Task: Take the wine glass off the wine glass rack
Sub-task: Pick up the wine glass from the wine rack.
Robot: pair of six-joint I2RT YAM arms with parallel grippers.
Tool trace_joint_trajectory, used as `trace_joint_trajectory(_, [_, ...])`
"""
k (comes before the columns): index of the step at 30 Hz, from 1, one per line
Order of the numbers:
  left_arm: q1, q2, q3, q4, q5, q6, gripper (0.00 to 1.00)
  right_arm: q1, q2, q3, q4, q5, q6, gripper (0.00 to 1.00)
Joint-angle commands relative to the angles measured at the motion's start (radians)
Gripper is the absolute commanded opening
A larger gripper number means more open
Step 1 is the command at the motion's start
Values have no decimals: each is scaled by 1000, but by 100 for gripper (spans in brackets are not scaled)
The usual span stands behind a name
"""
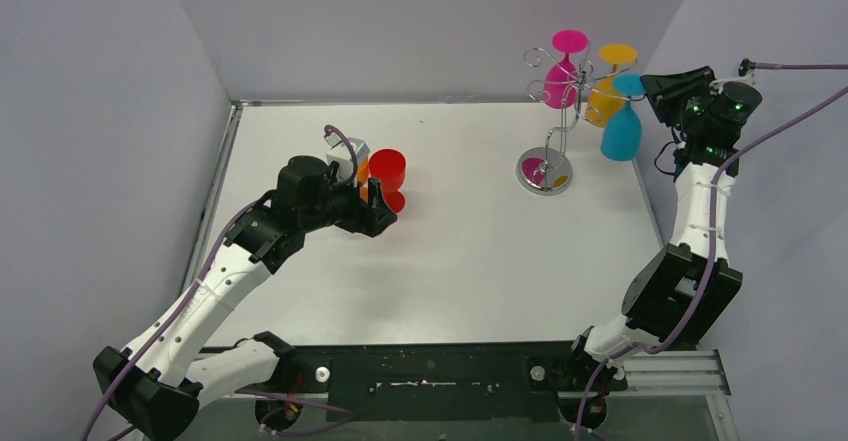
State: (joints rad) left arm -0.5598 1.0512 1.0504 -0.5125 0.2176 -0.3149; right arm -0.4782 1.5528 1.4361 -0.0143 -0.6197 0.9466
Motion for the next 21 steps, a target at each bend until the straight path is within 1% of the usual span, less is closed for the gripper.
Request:
trace_joint_trajectory(1, [5, -5, 28, 27, 33, -10, 70, -3, 14, 47, 27, 16, -12, 25])
trace_joint_trajectory(3, [5, -2, 30, 29, 36, -10, 70, -3, 14, 49, 25, 11, -15, 22])
trace_joint_trajectory(7, [5, -1, 27, 31, 37, -11, 70, -5, 11, 55, 18, 11, -24, 8])
trace_joint_trajectory(10, [5, -1, 27, 30, 38, -12, 70, -5, 5, 53, 18, 3, -15, 3])
trace_joint_trajectory(11, [5, -2, 27, 28, 37, -11, 70, -5, 0, 47, 30, -12, 1, 2])
trace_joint_trajectory(13, [5, -4, 26, 26, 34, -10, 70, -4, -18, 5, 116, -49, 72, 0])
trace_joint_trajectory(15, [5, -4, 23, 26, 32, -10, 70, -3, -42, -41, 174, -61, 139, 0])
trace_joint_trajectory(21, [5, -6, 17, 19, 30, -4, 70, -12, -110, -111, 204, -37, 200, 0])
